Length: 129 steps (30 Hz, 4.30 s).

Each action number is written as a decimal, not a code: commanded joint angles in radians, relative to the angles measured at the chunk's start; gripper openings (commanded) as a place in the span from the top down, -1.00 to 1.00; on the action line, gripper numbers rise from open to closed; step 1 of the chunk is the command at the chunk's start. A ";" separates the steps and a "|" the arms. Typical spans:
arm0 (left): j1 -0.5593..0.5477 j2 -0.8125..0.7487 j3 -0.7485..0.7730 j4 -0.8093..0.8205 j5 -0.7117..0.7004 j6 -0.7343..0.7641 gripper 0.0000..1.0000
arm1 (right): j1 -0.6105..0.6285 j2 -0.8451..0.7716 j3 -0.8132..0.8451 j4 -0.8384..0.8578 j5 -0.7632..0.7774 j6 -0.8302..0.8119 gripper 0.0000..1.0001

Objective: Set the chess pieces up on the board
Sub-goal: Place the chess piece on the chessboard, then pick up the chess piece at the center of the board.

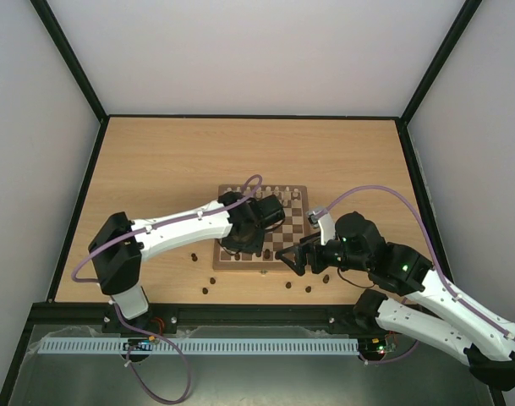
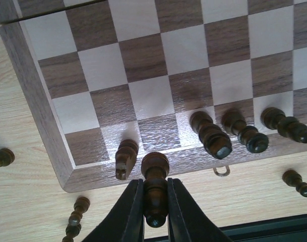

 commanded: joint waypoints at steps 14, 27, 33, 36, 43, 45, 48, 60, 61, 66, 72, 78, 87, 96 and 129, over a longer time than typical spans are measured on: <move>-0.007 0.060 -0.032 0.062 0.016 0.022 0.90 | 0.006 -0.123 0.050 -0.010 0.074 -0.021 -0.97; -0.008 0.113 -0.031 0.089 0.016 0.037 0.90 | 0.005 -0.139 0.108 -0.062 0.162 -0.049 -0.97; -0.008 0.117 -0.035 0.086 0.013 0.039 0.90 | 0.006 -0.139 0.104 -0.059 0.162 -0.048 -0.97; -0.007 0.115 -0.039 0.087 0.012 0.037 0.90 | 0.005 -0.136 0.103 -0.057 0.161 -0.049 -0.97; -0.007 0.116 -0.049 0.088 0.011 0.037 0.89 | 0.006 -0.134 0.098 -0.055 0.161 -0.049 -0.97; -0.008 0.118 -0.050 0.086 0.011 0.037 0.88 | 0.006 -0.135 0.099 -0.054 0.160 -0.048 -0.97; -0.007 0.117 -0.054 0.088 0.011 0.037 0.88 | 0.005 -0.135 0.096 -0.054 0.161 -0.049 -0.97; -0.007 0.110 -0.052 0.081 0.001 0.029 0.71 | 0.006 -0.133 0.093 -0.051 0.153 -0.049 -0.97; -0.008 0.109 -0.051 0.080 0.000 0.029 0.71 | 0.005 -0.133 0.091 -0.051 0.153 -0.049 -0.97; -0.007 0.106 -0.044 0.078 -0.001 0.026 0.63 | 0.005 -0.135 0.088 -0.050 0.152 -0.049 -0.97; -0.009 0.103 -0.042 0.073 -0.003 0.022 0.58 | 0.005 -0.135 0.087 -0.049 0.151 -0.049 -0.97; -0.009 0.104 -0.024 0.061 -0.011 0.022 0.54 | 0.006 -0.135 0.085 -0.047 0.148 -0.049 -0.97; -0.009 0.100 0.023 0.021 -0.040 0.020 0.47 | 0.006 -0.136 0.084 -0.045 0.146 -0.049 -0.97; -0.010 0.073 0.225 -0.127 -0.150 0.026 0.34 | 0.005 -0.127 0.083 -0.049 0.158 -0.048 -0.97; 0.171 -0.520 -0.208 0.304 -0.072 0.123 -0.98 | -0.007 0.528 0.509 -0.394 0.439 0.107 -0.97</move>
